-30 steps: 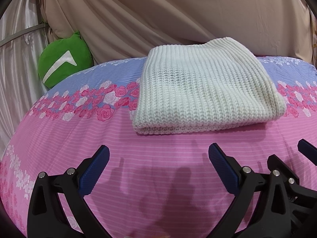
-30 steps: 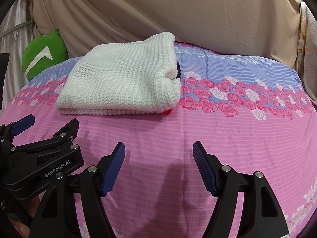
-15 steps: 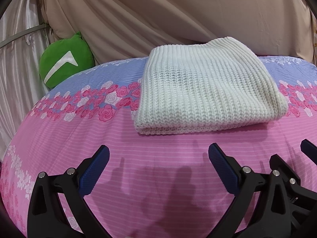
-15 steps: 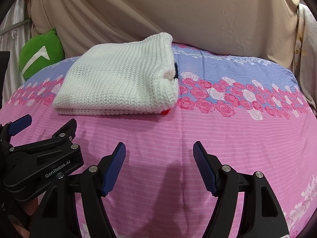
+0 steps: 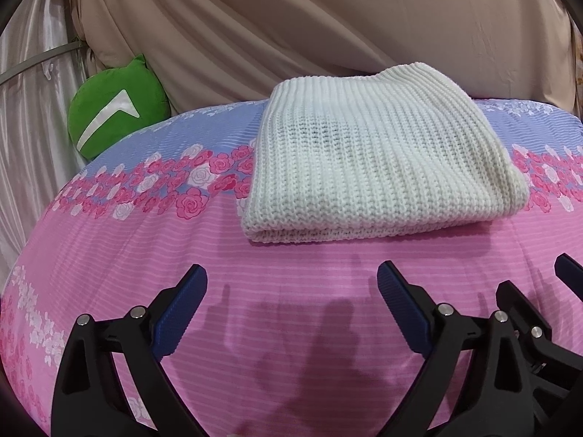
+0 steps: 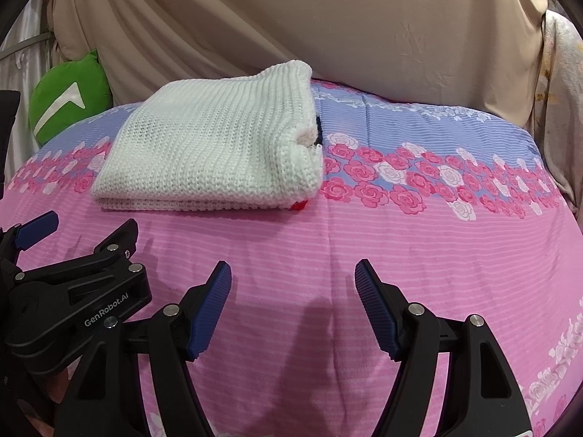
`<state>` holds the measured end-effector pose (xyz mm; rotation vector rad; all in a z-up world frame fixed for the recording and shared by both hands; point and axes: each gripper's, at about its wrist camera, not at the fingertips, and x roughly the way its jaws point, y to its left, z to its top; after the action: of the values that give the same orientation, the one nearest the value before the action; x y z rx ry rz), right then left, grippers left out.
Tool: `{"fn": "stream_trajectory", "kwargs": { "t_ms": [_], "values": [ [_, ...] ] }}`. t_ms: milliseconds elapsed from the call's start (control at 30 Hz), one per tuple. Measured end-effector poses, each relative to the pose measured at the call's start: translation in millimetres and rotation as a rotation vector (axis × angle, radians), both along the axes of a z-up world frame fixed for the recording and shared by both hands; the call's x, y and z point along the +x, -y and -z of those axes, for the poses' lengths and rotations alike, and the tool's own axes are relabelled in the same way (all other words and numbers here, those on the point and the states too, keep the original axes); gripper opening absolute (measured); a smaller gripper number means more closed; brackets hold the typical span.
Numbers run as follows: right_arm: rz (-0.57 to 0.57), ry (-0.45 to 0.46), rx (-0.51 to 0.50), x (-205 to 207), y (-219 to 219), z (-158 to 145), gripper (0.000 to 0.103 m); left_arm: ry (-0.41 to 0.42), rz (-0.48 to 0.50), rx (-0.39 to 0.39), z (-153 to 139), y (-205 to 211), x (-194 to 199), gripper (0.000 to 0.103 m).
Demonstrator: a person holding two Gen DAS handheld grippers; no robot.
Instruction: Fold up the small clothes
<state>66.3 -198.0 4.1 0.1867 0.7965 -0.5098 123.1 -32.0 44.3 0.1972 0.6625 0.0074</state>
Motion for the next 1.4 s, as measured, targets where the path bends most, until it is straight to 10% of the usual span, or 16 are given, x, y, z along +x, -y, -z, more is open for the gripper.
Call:
{"fn": "stream_trajectory", "kwargs": {
  "t_ms": [1400],
  "values": [
    [0.000, 0.010, -0.012, -1.6, 1.2, -2.1, 0.069, -0.013, -0.027, -0.002, -0.8, 1.2, -0.4, 0.092]
  ]
}}
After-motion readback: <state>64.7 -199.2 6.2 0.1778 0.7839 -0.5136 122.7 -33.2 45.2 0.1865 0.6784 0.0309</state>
